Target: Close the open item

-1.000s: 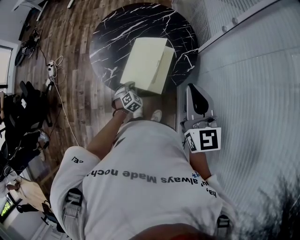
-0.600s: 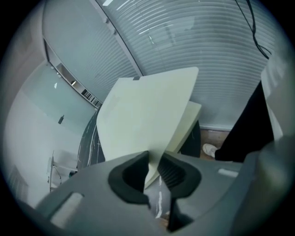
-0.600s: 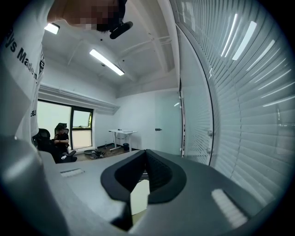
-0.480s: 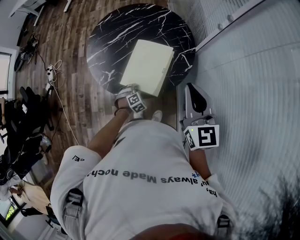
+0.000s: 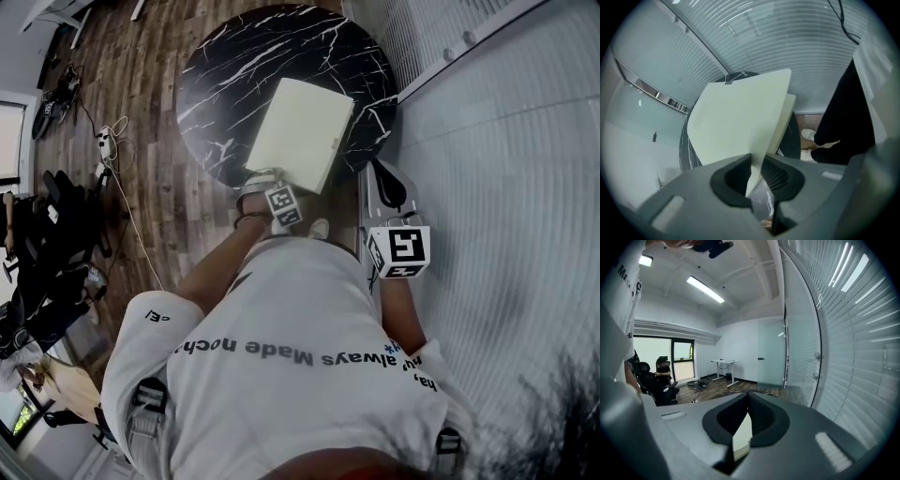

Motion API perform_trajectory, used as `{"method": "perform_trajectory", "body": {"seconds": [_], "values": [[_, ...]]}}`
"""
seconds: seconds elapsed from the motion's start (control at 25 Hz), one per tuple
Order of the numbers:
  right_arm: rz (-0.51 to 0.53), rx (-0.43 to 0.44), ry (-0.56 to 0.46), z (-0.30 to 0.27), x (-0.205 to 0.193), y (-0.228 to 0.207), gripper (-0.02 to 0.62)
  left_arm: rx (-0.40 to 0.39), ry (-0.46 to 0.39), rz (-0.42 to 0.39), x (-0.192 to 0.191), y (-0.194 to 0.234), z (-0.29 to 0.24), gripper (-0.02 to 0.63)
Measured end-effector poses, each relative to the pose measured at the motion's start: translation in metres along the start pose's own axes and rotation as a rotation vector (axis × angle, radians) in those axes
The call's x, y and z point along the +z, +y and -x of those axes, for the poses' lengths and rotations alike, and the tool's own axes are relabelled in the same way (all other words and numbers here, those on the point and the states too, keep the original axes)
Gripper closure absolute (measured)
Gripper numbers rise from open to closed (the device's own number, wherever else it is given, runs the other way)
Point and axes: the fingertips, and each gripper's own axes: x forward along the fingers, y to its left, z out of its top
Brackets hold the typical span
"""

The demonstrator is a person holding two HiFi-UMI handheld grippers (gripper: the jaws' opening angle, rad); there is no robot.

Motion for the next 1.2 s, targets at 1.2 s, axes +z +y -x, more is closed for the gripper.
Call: {"method": "perform_trajectory", "body": {"seconds": [1.2], "values": [[0.274,0.113,0.743,-0.201,-0.302,-0.010,0.594,-0.047,0.117,-0.194,0.002,-0.003,-0.005,0.548]]}}
